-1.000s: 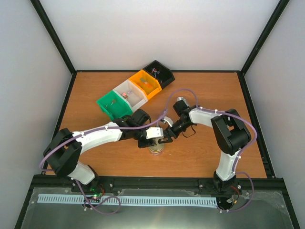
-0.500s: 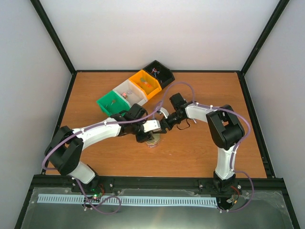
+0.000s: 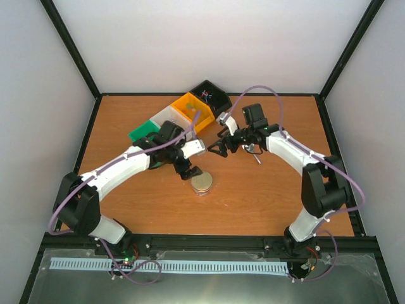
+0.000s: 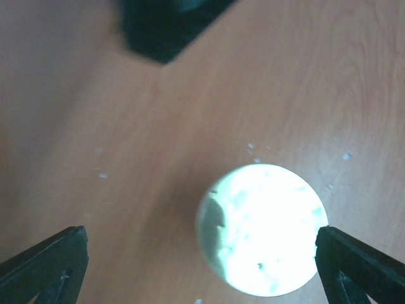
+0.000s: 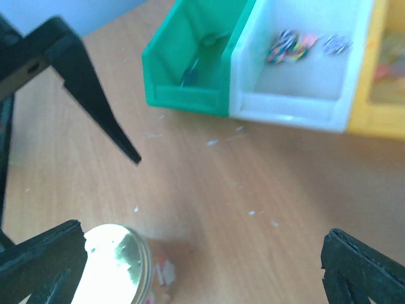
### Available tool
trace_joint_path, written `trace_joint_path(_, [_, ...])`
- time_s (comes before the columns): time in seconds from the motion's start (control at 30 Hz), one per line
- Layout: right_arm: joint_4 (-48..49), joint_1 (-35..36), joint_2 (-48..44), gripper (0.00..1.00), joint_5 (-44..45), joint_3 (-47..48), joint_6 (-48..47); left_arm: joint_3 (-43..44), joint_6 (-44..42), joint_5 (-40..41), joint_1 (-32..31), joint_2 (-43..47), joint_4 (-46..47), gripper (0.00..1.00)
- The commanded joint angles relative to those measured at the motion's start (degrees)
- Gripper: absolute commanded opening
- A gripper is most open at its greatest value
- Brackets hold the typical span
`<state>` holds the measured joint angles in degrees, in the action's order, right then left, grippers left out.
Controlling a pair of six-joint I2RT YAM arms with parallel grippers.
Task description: Pack the candies
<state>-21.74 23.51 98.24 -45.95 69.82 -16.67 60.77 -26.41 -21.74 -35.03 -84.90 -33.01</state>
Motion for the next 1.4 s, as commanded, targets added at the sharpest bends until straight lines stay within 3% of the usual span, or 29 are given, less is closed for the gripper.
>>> trace_joint_path(0.0, [6.72, -0.44, -6.79, 1.0, 8.72, -0.02, -0.55, 4.86, 4.24, -4.15, 5.09, 3.4, 0.49, 1.0])
trace_joint_path(0.1, [15.99, -0.45, -11.37, 1.0, 13.52, -3.52, 8.21, 5.07, 8.51, -2.54, 7.23, 5.04, 6.48, 1.0])
trace_joint_path(0.2, [23.65, -0.4, -13.09, 1.0, 10.82, -5.44, 15.57, 5.99, 13.32, -1.41, 8.12, 4.95, 10.82, 1.0])
trace_joint_path(0.33, [21.4, -0.14, -11.38, 1.0, 4.03, -4.27, 12.1, 6.58, 14.34, -5.59, 8.22, 3.71, 12.61, 1.0])
trace_joint_path(0.47, [36.84, 0.06, -16.85, 1.0, 1.76, -21.04, 12.74, 3.47, 17.39, -1.58, 8.22, 5.18, 16.21, 1.0])
trace_joint_path(0.73, [47.44, 4.48, -18.78, 1.0, 0.5, -37.5, 6.36, 1.61, 7.02, -7.61, 9.1, 7.2, 8.51, 1.0])
trace_joint_path(1.03, [58.55, 7.88, -12.47, 1.0, 5.83, -44.86, 0.36, -1.89, -1.19, -14.14, 9.1, 8.07, 1.97, 1.0])
trace_joint_path(1.17, [63.64, 10.48, -8.75, 1.0, 8.53, -46.81, -1.75, -5.71, -4.2, -13.07, 8.57, 9.39, 2.8, 0.91])
trace_joint_path(1.37, [70.65, 12.39, -2.56, 1.0, 6.93, -47.95, -2.14, -9.11, -8.99, -10.74, 5.29, 9.17, 3.05, 0.68])
